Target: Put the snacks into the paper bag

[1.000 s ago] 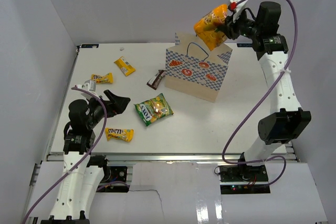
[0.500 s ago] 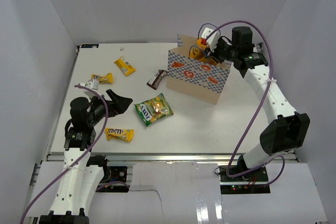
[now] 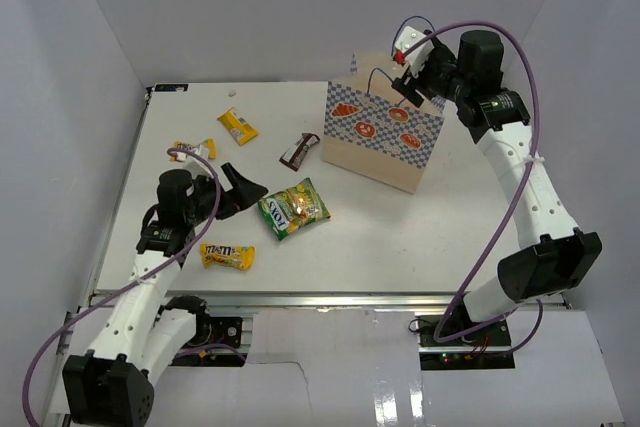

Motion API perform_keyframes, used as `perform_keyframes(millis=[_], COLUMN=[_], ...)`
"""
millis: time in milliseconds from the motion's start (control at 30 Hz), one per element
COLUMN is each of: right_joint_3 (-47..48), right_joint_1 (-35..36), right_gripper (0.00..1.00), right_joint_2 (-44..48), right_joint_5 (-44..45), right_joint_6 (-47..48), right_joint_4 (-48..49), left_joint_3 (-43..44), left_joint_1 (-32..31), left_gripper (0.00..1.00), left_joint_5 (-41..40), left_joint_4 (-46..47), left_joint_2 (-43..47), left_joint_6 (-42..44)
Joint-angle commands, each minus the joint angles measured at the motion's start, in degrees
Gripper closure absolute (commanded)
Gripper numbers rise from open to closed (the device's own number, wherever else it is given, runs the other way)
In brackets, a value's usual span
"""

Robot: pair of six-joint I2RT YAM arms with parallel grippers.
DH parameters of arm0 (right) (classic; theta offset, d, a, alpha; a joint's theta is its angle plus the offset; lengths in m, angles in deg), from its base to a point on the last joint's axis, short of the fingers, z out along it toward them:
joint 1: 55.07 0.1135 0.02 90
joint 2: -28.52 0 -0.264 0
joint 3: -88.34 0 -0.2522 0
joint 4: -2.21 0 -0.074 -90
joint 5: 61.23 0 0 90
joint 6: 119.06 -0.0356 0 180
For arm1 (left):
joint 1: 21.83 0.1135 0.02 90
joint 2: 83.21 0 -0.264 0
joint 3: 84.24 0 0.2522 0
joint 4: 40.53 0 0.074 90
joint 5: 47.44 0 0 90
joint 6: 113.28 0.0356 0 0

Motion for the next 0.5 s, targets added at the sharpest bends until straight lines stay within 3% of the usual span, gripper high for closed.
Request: perform_keyframes(millis=[0, 167, 300, 467], right_joint_3=[2.99, -1.40, -6.23, -22.81], right_joint_1=[-0.46, -5.72, -16.94, -21.90], right_gripper=[0.24, 0.04, 0.02, 0.05], right_joint_2=[2.90, 7.12, 10.37, 19.33], right_joint_5=[2.67, 3.12, -7.06, -14.37], right_joint_6=[-4.75, -11.62, -14.09, -8.05], right_joint_4=[-0.97, -1.93, -8.43, -11.34], left_joint_3=[2.12, 8.01, 13.37, 14.80], left_joint_1=[-6.24, -20.31, -26.90, -27.88], left_gripper=[0.02, 0.02, 0.02, 0.02], left_joint_5=[-6.99, -18.36, -29.50, -38.93], left_joint_4=[0.72, -3.67, -10.34, -17.12], left_joint_2=[-3.14, -16.12, -23.87, -24.96], left_joint_6=[-1.11, -0.24, 4.25, -1.97])
